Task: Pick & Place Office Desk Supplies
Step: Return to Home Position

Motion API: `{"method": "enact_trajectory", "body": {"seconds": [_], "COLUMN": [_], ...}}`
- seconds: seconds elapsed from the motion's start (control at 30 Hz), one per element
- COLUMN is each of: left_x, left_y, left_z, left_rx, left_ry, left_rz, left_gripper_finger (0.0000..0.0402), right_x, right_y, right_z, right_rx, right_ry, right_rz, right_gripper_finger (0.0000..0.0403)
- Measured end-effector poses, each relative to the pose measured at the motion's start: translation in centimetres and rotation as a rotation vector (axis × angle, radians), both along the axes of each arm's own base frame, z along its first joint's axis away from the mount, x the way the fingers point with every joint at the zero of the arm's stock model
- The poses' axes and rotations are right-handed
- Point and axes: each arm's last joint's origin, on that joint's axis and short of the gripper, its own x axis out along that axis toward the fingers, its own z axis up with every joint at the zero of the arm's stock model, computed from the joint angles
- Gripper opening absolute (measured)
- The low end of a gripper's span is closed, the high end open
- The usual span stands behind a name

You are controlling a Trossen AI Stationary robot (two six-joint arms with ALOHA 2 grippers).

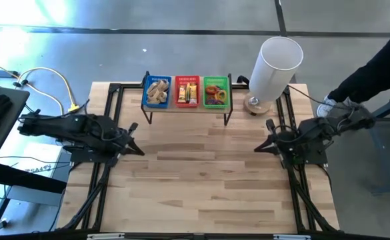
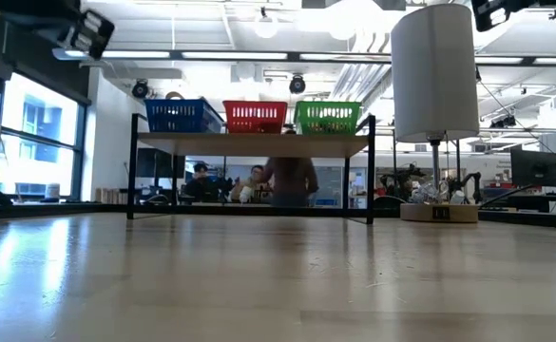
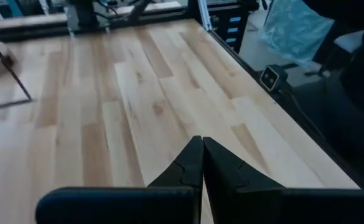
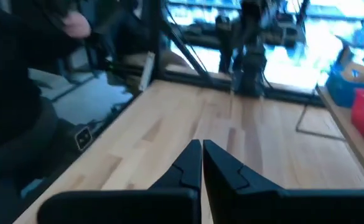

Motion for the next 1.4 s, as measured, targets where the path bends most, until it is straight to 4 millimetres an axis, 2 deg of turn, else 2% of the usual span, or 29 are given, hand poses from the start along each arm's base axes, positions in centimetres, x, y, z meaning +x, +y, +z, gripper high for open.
{"method": "enact_trajectory", "body": {"seconds": [0.13,0.4,0.6,0.87,0.97,1.4], "left_x": [0.9,1.8,1.8,1.2,0.8,-0.8], "left_y": [0.2,0.3,0.3,0.3,0.3,0.4], "left_z": [-1.6,-4.5,-5.6,-6.5,-7.3,-10.7], "left_rx": [-0.052,-0.082,-0.08,-0.076,-0.081,-0.115], "left_ry": [-0.035,-0.072,-0.057,-0.068,-0.077,-0.138], "left_rz": [-0.009,-0.027,-0.026,-0.033,-0.047,-0.044], "left_gripper_finger": [0.0002,0.0002,0.0002,0.0002,0.0002,0.0002], "right_x": [-0.7,-0.8,-0.8,-1.0,-1.1,-1.1], "right_y": [-0.5,-1.4,-1.8,-2.1,-2.1,-2.1], "right_z": [-2.0,-6.5,-9.2,-11.8,-12.4,-12.5], "right_rx": [0.009,0.068,0.103,0.109,0.112,0.106], "right_ry": [-0.064,-0.062,-0.042,-0.056,-0.083,-0.103], "right_rz": [0.076,0.035,0.047,0.031,0.025,0.042], "right_gripper_finger": [0.0003,0.0003,0.0003,0.0003,0.0003,0.0002]}}
